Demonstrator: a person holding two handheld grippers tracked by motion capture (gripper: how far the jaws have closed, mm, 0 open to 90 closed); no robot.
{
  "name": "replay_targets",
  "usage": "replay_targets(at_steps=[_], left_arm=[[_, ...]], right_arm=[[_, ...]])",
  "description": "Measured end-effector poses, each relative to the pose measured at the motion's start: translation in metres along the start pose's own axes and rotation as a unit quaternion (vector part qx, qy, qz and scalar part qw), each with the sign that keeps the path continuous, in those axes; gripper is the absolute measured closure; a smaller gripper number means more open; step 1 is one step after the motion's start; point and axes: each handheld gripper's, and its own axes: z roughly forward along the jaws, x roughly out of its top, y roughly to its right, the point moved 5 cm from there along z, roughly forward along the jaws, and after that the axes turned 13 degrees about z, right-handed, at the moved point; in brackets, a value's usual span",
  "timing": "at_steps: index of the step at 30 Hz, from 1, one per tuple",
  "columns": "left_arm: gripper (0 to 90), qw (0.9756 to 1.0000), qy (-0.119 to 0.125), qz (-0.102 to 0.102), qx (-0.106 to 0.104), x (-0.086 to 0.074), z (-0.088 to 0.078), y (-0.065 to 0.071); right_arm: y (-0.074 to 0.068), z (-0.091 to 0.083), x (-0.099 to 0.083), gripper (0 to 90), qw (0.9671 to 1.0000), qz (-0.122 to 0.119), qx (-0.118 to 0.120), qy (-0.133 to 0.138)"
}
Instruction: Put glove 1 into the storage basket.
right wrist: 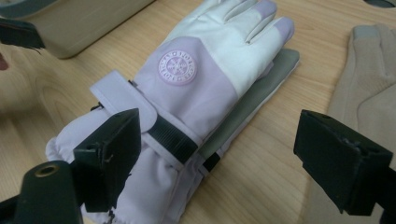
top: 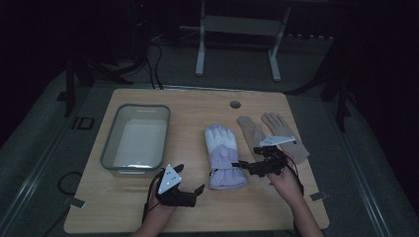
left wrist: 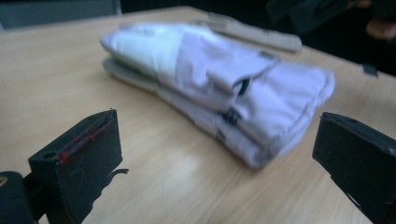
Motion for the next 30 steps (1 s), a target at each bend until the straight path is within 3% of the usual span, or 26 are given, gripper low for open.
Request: replay_targets(at_steps=[4, 7, 12, 16, 19, 21, 24, 27, 30], left_arm=[[1.4, 0.9995, -0.018, -0.014, -0.022, 0.012, 0.004, -0.001], [1.4, 0.9991, -0.024, -0.013, -0.033, 0.024, 0.008, -0.004], [1.5, 0.9979, -0.05, 0.003, -0.042, 0.042, 0.021, -0.003], [6.0, 0.9968, -0.066, 0.003, -0.044, 0.049, 0.031, 0.002], [9.3, 0.9954, -0.084, -0.01, -0.045, 0.047, 0.039, 0.006], [15.9, 0.9937, -0.11, -0.01, -0.021, 0.042, 0.043, 0.007], [20.2, 0.9909, -0.13, -0.029, -0.014, 0.033, 0.048, 0.007], [20.3, 0.988, -0.146, -0.045, -0.02, 0.025, 0.053, 0.007], [20.3, 0.9836, -0.169, -0.056, -0.032, 0.017, 0.06, 0.01]], right_arm=[[0.0, -0.001, 0.005, 13.8, 0.9998, 0.008, 0.017, 0.012], [-0.002, -0.002, 0.01, 13.2, 0.9993, 0.015, 0.026, 0.025], [-0.003, 0.002, 0.015, 11.4, 0.9992, 0.014, 0.014, 0.035], [0.0, 0.012, 0.014, 20.6, 0.9996, 0.018, 0.004, 0.022], [0.004, 0.018, 0.014, 31.0, 0.9994, 0.032, 0.003, 0.012], [0.006, 0.021, 0.013, 39.6, 0.999, 0.043, 0.002, 0.008], [0.009, 0.028, 0.011, 39.6, 0.9982, 0.06, 0.003, -0.003], [0.011, 0.036, 0.006, 39.5, 0.9976, 0.067, 0.002, -0.018], [0.013, 0.045, -0.001, 39.1, 0.9966, 0.074, -0.001, -0.037]])
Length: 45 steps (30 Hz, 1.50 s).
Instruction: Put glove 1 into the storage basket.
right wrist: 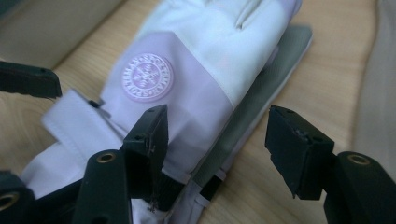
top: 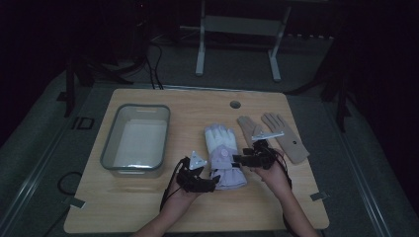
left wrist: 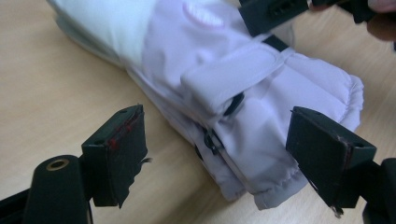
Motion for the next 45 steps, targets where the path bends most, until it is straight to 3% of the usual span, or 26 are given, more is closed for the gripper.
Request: replay_targets(at_steps=[5, 10, 15, 19, 23, 26, 30, 37, 41, 45], left_arm=[[22.7, 0.9997, -0.022, -0.006, -0.011, -0.008, 0.011, 0.001], [25.9, 0.9991, -0.029, -0.016, -0.025, -0.013, 0.016, 0.0], [33.5, 0.9975, -0.035, -0.026, -0.056, -0.018, 0.022, -0.001], [44.0, 0.9948, -0.042, -0.028, -0.089, -0.019, 0.024, -0.002], [54.9, 0.9926, -0.044, -0.035, -0.108, -0.017, 0.024, -0.001], [64.7, 0.9933, -0.048, -0.025, -0.102, -0.016, 0.021, 0.001], [70.7, 0.9931, -0.056, -0.017, -0.102, -0.012, 0.017, 0.001], [72.2, 0.9931, -0.053, -0.012, -0.104, -0.005, 0.01, 0.002], [72.4, 0.9944, -0.044, 0.001, -0.096, 0.004, 0.002, -0.002], [72.4, 0.9948, -0.033, 0.002, -0.097, 0.014, -0.007, -0.007]], right_arm=[[0.007, 0.015, -0.008, 37.0, 0.9992, 0.021, -0.01, -0.034], [0.01, 0.025, -0.011, 37.5, 0.9975, 0.044, -0.013, -0.055], [0.011, 0.029, -0.014, 54.9, 0.9952, 0.062, 0.032, -0.068], [0.01, 0.029, -0.015, 62.3, 0.9948, 0.063, 0.039, -0.07], [0.007, 0.028, -0.016, 68.9, 0.9944, 0.069, 0.036, -0.07], [0.005, 0.027, -0.017, 72.9, 0.9946, 0.074, 0.036, -0.064], [0.001, 0.022, -0.016, 77.1, 0.995, 0.065, 0.028, -0.071], [-0.006, 0.013, -0.012, 78.6, 0.9966, 0.051, 0.021, -0.062], [-0.011, 0.004, -0.005, 79.0, 0.9975, 0.05, 0.026, -0.042], [-0.017, -0.005, 0.005, 79.0, 0.9981, 0.047, 0.029, -0.026]])
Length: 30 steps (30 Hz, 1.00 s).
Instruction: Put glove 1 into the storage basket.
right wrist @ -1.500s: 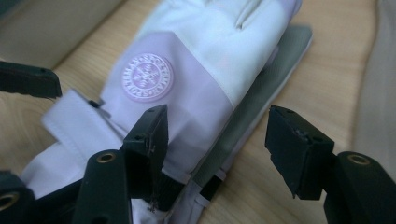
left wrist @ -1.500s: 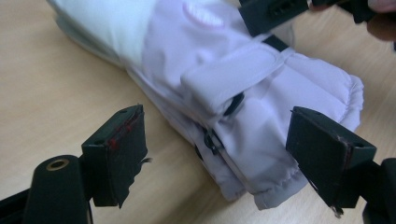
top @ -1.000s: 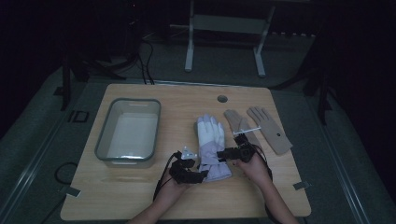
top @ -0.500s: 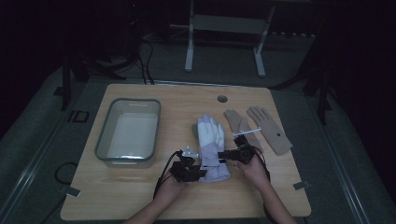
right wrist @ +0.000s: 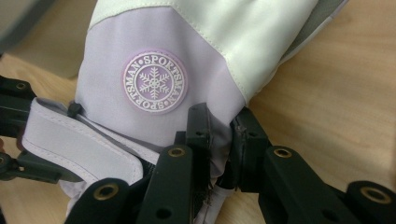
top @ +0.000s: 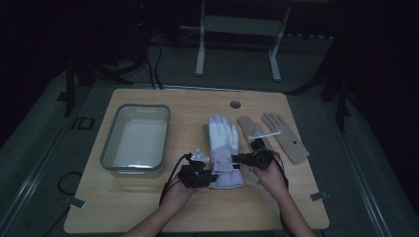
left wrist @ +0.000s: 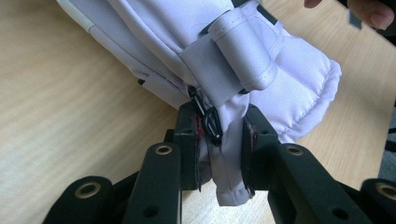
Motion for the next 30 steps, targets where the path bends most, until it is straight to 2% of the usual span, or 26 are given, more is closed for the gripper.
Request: replay_targets(at_steps=[7, 15, 30], left_arm=[[72.3, 0.9996, 0.014, 0.021, 0.011, 0.019, -0.023, -0.005], [72.3, 0.999, 0.013, 0.038, 0.02, 0.031, -0.041, -0.009], [72.3, 0.9986, 0.009, 0.044, 0.026, 0.029, -0.07, -0.026]], right_arm=[[-0.016, -0.017, 0.017, 79.0, 0.9995, -0.013, 0.011, 0.027], [-0.031, -0.027, 0.031, 79.0, 0.9987, -0.023, 0.015, 0.044], [-0.058, -0.019, 0.046, 79.0, 0.9978, -0.036, 0.029, 0.047]])
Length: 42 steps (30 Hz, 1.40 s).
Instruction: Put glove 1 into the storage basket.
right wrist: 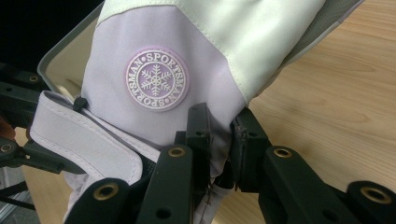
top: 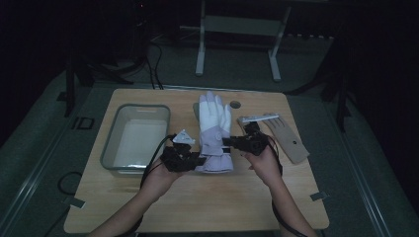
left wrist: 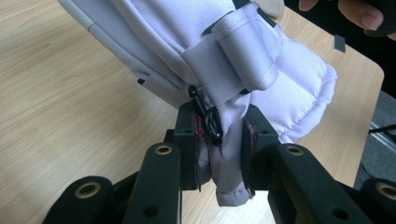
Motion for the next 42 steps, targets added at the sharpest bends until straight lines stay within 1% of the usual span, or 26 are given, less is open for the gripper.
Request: replay_targets(at_steps=[1, 3, 4, 5, 6, 8, 9, 15, 16, 17, 20, 22, 24, 29, 31, 36, 37, 42], left_arm=[[72.3, 1.0, -0.002, 0.004, 0.0, -0.001, -0.002, -0.001], [72.3, 1.0, -0.001, 0.002, 0.003, -0.003, -0.008, -0.006], [72.2, 1.0, -0.001, 0.002, 0.003, -0.003, -0.008, -0.006], [72.2, 1.0, -0.003, 0.004, 0.004, -0.004, -0.01, -0.008], [72.3, 1.0, -0.002, 0.001, 0.003, -0.005, -0.012, -0.01], [72.3, 1.0, -0.005, 0.004, 0.006, -0.007, -0.017, -0.014], [72.3, 1.0, -0.006, 0.005, 0.005, -0.008, -0.02, -0.016], [72.2, 0.9998, -0.013, 0.008, 0.015, -0.015, -0.035, -0.024], [72.2, 0.9998, -0.014, 0.008, 0.016, -0.017, -0.038, -0.026], [72.2, 0.9998, -0.013, 0.004, 0.017, -0.018, -0.041, -0.027], [72.2, 0.9997, -0.014, 0.002, 0.02, -0.023, -0.048, -0.033], [72.2, 0.9996, -0.015, 0.004, 0.024, -0.026, -0.053, -0.036], [72.2, 0.9996, -0.015, 0.003, 0.025, -0.029, -0.058, -0.04], [72.2, 0.9993, -0.018, -0.007, 0.031, -0.039, -0.071, -0.048], [72.3, 0.9989, -0.017, -0.01, 0.043, -0.043, -0.078, -0.053], [72.3, 0.9981, -0.019, -0.018, 0.056, -0.052, -0.095, -0.063], [72.3, 0.9981, -0.019, -0.02, 0.055, -0.053, -0.097, -0.065], [72.2, 0.9972, -0.024, -0.028, 0.065, -0.064, -0.113, -0.073]], right_arm=[[-0.002, 0.002, 0.001, 79.0, 1.0, -0.001, 0.001, 0.001], [-0.008, 0.007, 0.004, 79.0, 1.0, -0.004, 0.005, 0.001], [-0.008, 0.007, 0.004, 79.0, 1.0, -0.004, 0.005, 0.001], [-0.009, 0.008, 0.005, 79.0, 1.0, -0.002, 0.006, 0.0], [-0.011, 0.01, 0.006, 79.0, 1.0, -0.003, 0.007, 0.0], [-0.016, 0.014, 0.008, 79.1, 1.0, -0.004, 0.009, 0.001], [-0.017, 0.016, 0.009, 79.1, 0.9999, -0.005, 0.011, 0.001], [-0.031, 0.029, 0.014, 79.1, 0.9996, -0.006, 0.026, 0.001], [-0.036, 0.033, 0.015, 79.0, 0.9995, -0.008, 0.03, 0.0], [-0.036, 0.033, 0.015, 79.0, 0.9995, -0.008, 0.03, 0.0], [-0.043, 0.041, 0.018, 79.1, 0.9993, -0.012, 0.035, -0.001], [-0.05, 0.048, 0.021, 79.1, 0.9991, -0.011, 0.042, -0.002], [-0.053, 0.051, 0.022, 79.0, 0.9989, -0.011, 0.045, -0.002], [-0.065, 0.065, 0.026, 79.1, 0.9986, -0.014, 0.05, -0.006], [-0.071, 0.071, 0.028, 79.1, 0.9985, -0.018, 0.052, -0.006], [-0.087, 0.087, 0.035, 79.1, 0.9979, -0.019, 0.061, -0.011], [-0.091, 0.091, 0.037, 79.1, 0.9977, -0.02, 0.063, -0.012], [-0.106, 0.105, 0.041, 79.1, 0.9971, -0.024, 0.07, -0.018]])
